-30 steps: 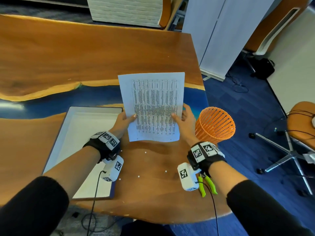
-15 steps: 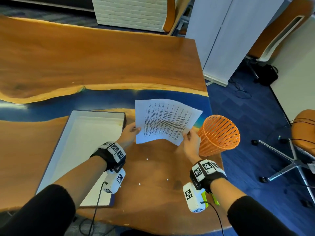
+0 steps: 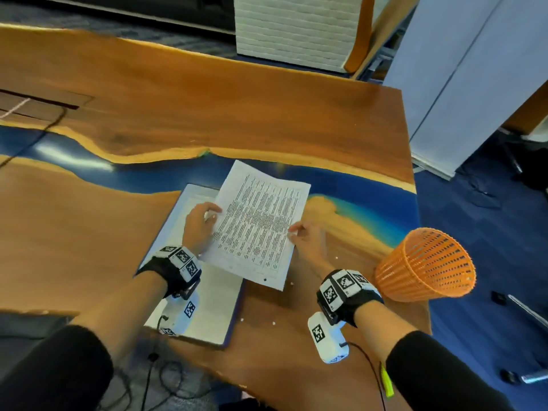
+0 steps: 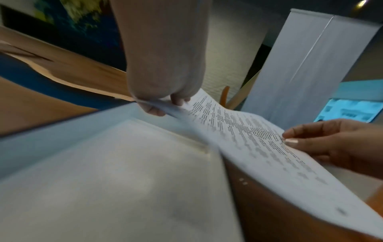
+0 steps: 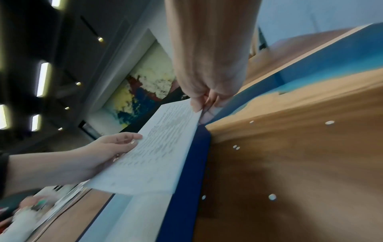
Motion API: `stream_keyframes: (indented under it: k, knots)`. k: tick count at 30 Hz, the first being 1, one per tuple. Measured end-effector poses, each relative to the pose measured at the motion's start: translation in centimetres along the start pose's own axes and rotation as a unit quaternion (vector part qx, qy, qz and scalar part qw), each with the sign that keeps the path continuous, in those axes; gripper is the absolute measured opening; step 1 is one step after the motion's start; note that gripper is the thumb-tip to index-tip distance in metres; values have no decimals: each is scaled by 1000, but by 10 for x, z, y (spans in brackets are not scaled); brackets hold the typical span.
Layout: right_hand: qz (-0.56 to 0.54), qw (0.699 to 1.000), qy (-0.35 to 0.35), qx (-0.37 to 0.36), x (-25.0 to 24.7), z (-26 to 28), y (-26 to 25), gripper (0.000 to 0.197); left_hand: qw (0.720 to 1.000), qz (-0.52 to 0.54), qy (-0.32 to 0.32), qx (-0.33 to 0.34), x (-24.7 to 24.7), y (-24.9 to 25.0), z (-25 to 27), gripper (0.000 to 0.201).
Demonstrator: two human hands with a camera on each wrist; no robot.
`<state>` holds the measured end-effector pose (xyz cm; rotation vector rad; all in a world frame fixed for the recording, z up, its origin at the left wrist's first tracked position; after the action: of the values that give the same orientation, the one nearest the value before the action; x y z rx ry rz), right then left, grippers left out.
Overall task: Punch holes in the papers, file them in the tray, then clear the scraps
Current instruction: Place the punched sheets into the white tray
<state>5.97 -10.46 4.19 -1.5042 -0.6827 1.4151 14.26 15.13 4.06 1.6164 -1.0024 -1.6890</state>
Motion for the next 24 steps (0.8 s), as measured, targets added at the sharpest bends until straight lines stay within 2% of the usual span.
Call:
stream_keyframes:
  k: [2,4,7,9,11,14,17,20,22,24]
  knots:
    - [15,999,-49,-4,33,0,-2,10,998,-50,26,-16,-25,-27,9,19]
    - [-16,991,-130,5,71,3,-1,12,993,-106,40,-30,-48,-46,21,21]
    - [-2,974,-224,16,115,10,3,20,979,-184,22,-84,-67,-74,33,23]
    - [14,967,-254,26,133,17,0,27,971,-207,6,-116,-72,-87,42,23]
    - [54,958,-280,27,146,23,-1,33,968,-218,-20,-120,-70,-96,47,23]
    - [119,943,-311,24,156,29,2,35,960,-229,-65,-149,-62,-108,52,25]
    - [183,919,-348,13,163,32,9,35,934,-264,-119,-208,-54,-119,54,28]
    - [186,927,-325,-9,155,33,10,38,911,-299,-117,-257,-48,-113,54,31]
    - [141,954,-259,-54,140,28,2,34,922,-310,-73,-222,-43,-95,49,31]
    - [117,974,-185,-62,117,20,3,27,937,-310,-58,-152,-30,-73,40,30]
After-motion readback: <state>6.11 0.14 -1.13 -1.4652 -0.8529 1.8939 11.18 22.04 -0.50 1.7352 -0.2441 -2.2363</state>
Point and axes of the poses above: each hand's wrist, its own z-axis away from the middle knuckle, its own x-axis out of the palm, y = z × x, the point moved 6 cm from there along -z, towards the middle knuckle, and after that the axes turned 4 degrees about -y, right-handed, at the moved point
